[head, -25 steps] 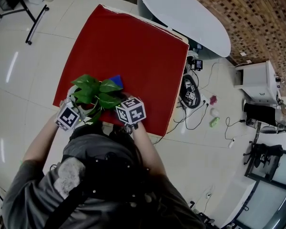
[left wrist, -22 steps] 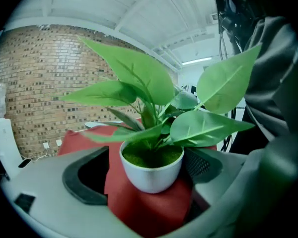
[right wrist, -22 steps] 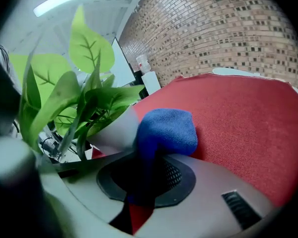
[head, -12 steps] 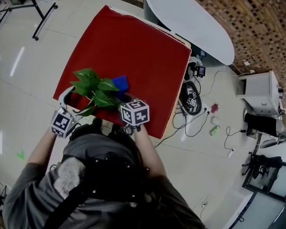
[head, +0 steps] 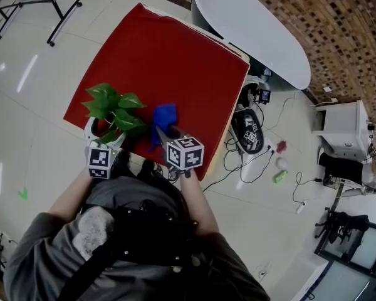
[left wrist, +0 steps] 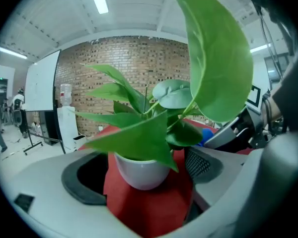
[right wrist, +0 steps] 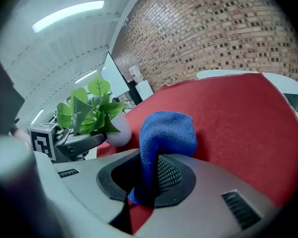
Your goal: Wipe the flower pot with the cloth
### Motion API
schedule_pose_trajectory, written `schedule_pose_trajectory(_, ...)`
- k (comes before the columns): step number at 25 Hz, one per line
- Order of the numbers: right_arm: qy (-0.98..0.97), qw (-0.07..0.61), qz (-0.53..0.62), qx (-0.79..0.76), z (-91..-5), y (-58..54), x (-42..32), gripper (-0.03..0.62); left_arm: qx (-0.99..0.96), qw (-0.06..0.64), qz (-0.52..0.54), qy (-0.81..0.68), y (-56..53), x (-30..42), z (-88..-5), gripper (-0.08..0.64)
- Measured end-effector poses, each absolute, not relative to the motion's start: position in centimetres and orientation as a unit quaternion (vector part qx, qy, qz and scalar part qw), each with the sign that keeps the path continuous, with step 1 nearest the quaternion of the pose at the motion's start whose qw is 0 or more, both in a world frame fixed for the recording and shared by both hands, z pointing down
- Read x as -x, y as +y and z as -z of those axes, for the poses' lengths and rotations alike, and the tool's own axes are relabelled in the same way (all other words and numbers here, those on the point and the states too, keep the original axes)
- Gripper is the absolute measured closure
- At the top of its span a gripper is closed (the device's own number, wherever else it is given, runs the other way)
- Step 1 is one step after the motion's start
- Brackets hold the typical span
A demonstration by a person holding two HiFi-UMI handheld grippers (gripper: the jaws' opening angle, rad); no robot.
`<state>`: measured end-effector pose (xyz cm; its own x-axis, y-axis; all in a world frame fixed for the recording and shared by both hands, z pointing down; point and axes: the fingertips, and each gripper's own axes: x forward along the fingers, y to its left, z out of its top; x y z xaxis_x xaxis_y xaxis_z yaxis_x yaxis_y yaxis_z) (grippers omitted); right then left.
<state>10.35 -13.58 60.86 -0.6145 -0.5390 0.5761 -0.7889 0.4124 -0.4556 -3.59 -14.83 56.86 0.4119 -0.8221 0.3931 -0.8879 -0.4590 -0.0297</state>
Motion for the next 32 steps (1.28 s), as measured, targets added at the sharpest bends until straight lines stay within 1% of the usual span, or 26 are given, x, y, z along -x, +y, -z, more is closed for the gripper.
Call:
schedule_pose_trajectory(7,-0.837,0.174,-0.353,-0.381,-60.8,-12.3,-12.0,0.515,-0.798,0.042,-0.201,-0.566,-16.4,2.2,-56.5,0.08)
schedule_pose_trajectory(10,-0.845,0.175,-0.348,-0.366,-61.2,-11.7,-12.9,0.515,-0.791,0.031,-0.203,-0.577,-16.5,1.4,-56.7,0.094)
schedule_pose_trajectory(14,-0.853,0.173,-0.344,-0.353,-61.0,-12.0,-13.4,0.515,-0.8,0.021,-0.203,-0.564,-16.4,1.1,-56.9,0.095)
schedule_pose_trajectory(19,-0.862,0.17,-0.336,-0.338,-60.4,-12.8,-12.3,0.515,-0.837,0.007,-0.207,-0.507,-15.8,1.3,-57.3,0.098)
schedule_pose_trajectory(24,-0.881,0.17,-0.316,-0.309,-58.8,-16.2,-9.9,0.515,-0.885,-0.01,-0.197,-0.422,-16.2,2.0,-56.8,0.1)
schedule_pose_trajectory(32,-0.919,0.171,-0.296,-0.198,-57.4,-20.1,-2.2,0.515,-0.941,-0.015,-0.204,-0.27,-17.4,4.0,-56.7,0.1)
